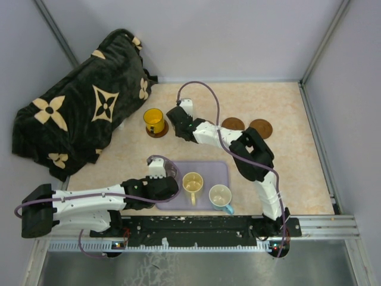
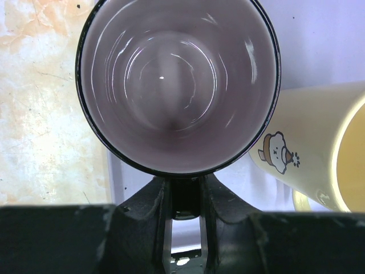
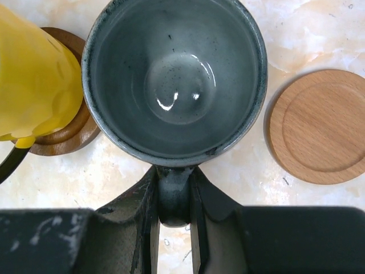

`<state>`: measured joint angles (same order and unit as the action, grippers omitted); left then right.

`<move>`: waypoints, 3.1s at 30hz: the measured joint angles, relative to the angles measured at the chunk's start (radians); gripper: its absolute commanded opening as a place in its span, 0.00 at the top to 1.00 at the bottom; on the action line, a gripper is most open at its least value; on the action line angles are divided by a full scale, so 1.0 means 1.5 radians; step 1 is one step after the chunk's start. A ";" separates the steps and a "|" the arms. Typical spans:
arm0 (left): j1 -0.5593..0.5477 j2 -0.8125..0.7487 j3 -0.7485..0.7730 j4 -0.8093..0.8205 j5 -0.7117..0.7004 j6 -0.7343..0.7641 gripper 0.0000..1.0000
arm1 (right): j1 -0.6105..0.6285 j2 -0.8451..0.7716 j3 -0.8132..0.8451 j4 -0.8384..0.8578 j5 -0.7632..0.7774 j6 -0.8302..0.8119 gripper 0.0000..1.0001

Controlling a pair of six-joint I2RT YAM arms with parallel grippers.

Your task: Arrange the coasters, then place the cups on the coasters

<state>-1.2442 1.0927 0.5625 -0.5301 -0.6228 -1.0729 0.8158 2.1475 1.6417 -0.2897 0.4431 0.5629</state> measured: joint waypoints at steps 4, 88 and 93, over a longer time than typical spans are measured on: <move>0.000 0.000 0.001 -0.001 -0.001 0.000 0.91 | 0.002 -0.014 -0.020 0.002 0.001 0.007 1.00; -0.004 0.042 0.036 -0.016 -0.003 0.016 0.78 | 0.108 -0.849 -0.498 -0.468 -0.150 -0.011 0.35; -0.004 0.043 0.036 -0.012 -0.003 0.016 0.78 | 0.108 -0.879 -0.498 -0.481 -0.171 0.009 0.48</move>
<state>-1.2507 1.1568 0.6167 -0.5480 -0.6277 -1.0496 0.9779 0.8295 0.8944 -1.0115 0.1864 0.5758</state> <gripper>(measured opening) 0.257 0.581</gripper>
